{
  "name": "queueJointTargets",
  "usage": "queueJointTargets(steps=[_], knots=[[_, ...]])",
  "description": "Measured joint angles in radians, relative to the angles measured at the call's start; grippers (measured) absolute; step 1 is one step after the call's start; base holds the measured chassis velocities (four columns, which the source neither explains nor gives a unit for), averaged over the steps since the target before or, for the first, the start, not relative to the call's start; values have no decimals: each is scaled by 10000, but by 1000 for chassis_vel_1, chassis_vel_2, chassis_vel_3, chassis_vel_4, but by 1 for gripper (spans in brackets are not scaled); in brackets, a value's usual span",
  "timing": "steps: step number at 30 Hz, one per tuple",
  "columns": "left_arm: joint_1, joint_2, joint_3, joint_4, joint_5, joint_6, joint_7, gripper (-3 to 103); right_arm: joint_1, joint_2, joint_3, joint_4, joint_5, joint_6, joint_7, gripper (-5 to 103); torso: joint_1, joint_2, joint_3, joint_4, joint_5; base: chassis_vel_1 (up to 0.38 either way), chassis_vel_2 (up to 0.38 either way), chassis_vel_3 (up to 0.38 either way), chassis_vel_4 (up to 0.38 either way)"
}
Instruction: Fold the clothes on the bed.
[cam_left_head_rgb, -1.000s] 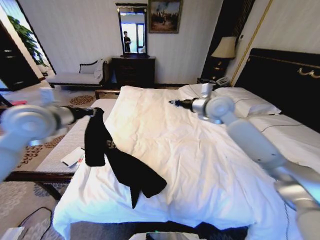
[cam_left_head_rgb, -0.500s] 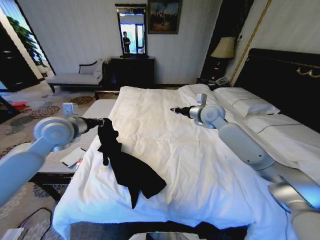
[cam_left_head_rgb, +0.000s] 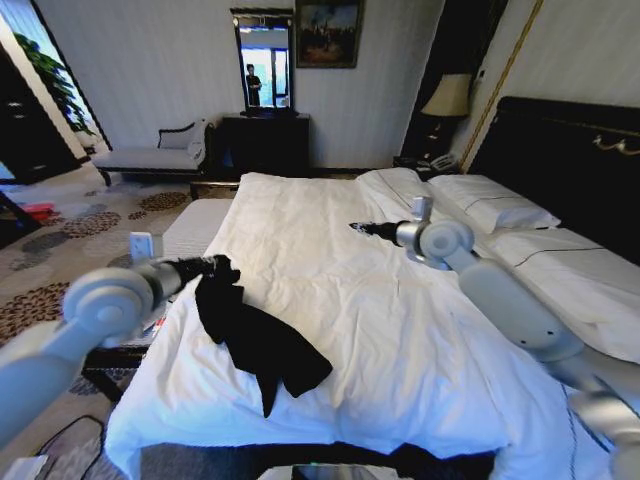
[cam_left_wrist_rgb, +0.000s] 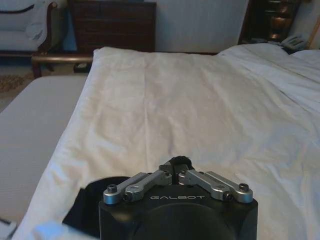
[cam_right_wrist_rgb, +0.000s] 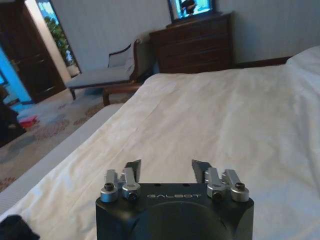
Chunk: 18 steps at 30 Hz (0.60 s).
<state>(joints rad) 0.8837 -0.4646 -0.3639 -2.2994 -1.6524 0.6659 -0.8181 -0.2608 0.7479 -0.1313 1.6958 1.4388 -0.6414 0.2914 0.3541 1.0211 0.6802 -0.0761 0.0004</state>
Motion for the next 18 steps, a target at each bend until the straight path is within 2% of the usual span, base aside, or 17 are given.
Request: queueJointTargets(steps=[2,3,4,5,8,9,10,14,18], knots=[[419,-178,-211,-213,-12,-77,-281,0,253,182,-343,-334,-318,96,-312,68,2,0,1,10,-1,0,0,0,0],[639,-254,-302,-308,-13,-106,-389,0,372,287,-507,-495,-432,133,-406,68,3,0,1,14,-6,0,0,0,0],[862,-318,-383,-401,-9,-135,-475,0,463,380,-641,-659,-549,178,-471,74,3,1,1,15,-6,0,0,0,0],[862,-318,-383,-401,-9,-135,-475,0,463,380,-641,-659,-549,178,-471,74,3,1,1,15,-6,0,0,0,0],[1704,-533,-774,-667,116,-175,-621,0,648,564,-905,-1151,-851,301,-680,90,3,0,1,12,-5,0,0,0,0],[1956,-594,-916,-718,153,-178,-635,0,669,570,-950,-1230,-966,323,-766,90,3,1,1,7,-5,0,0,0,0],[2184,-647,-1051,-758,192,-181,-649,0,680,570,-993,-1269,-1061,343,-869,95,3,0,1,4,-3,0,0,0,0],[2816,-786,-1406,-920,244,-210,-758,0,711,659,-1199,-1357,-1324,396,-1125,100,2,1,0,-1,-3,0,0,0,0],[3594,-933,-1766,-1133,328,-214,-904,0,915,984,-1565,-1700,-1668,545,-1405,100,3,1,1,8,-4,0,0,0,0]])
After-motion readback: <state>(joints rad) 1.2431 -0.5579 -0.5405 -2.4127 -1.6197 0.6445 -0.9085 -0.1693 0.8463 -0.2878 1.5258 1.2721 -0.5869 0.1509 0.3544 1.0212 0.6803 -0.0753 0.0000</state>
